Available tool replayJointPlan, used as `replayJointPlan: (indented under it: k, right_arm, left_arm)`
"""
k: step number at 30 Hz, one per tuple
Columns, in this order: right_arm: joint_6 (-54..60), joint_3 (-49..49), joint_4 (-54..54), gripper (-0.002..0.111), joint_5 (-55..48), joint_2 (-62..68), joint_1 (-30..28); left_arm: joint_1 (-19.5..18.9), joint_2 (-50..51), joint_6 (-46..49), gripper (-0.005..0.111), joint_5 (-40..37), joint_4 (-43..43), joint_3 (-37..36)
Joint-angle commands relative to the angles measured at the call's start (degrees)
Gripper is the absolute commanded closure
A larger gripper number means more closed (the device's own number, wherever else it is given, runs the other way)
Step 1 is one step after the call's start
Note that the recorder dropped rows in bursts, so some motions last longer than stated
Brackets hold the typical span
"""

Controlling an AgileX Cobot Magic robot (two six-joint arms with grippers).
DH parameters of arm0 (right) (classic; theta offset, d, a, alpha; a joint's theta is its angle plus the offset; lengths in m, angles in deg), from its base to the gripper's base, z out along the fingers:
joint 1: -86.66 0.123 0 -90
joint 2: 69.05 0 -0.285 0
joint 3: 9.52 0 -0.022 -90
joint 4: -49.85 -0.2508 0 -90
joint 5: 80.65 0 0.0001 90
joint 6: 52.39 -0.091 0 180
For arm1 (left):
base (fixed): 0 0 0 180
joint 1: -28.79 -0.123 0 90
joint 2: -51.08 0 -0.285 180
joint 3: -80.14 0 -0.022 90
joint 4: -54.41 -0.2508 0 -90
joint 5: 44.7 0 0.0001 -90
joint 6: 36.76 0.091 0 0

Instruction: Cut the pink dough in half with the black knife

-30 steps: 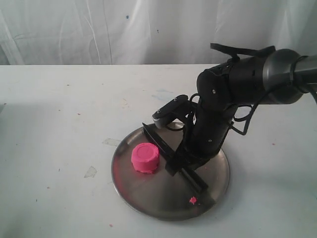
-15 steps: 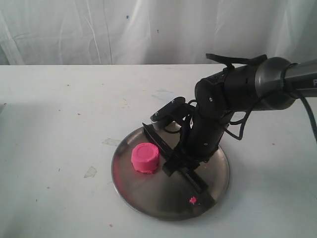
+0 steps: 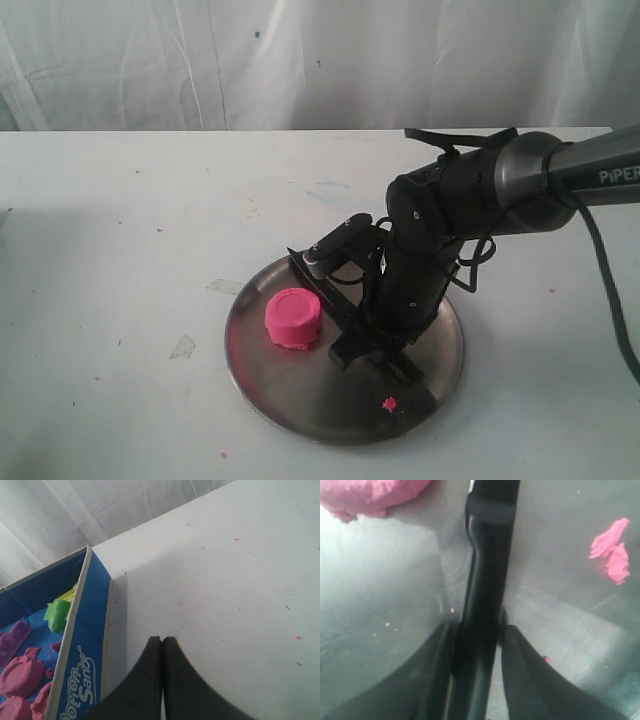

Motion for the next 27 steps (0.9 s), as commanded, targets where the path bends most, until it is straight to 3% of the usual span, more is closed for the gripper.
replayJointPlan:
  k: [1,3,10,19,27]
  right_arm:
    - [0.41,0.39,-0.03,0.1,-0.56,-0.18,0.01]
    - [0.41,0.39,0.32,0.108,-0.86,-0.18,0.01]
    - [-1.88,-0.78,3.75,0.108,-3.86,-2.6,0.01]
    - [-2.6,-0.43,1.34,0.108,-19.12,-12.05,0.01]
    - [-2.6,7.01,1.69,0.108,-9.67,-11.99,0.01]
  left_arm:
    - [-0.21,-0.24,-0.07,0.107,0.2,0.05,-0.23]
    - [-0.21,-0.24,-0.07,0.107,0.2,0.05,-0.23]
    - [-0.21,-0.24,-0.07,0.107,0.2,0.05,-0.23]
    - [-0.21,-0.24,-0.07,0.107,0.2,0.05,-0.23]
    - [-0.21,-0.24,-0.07,0.107,0.2,0.05,-0.23]
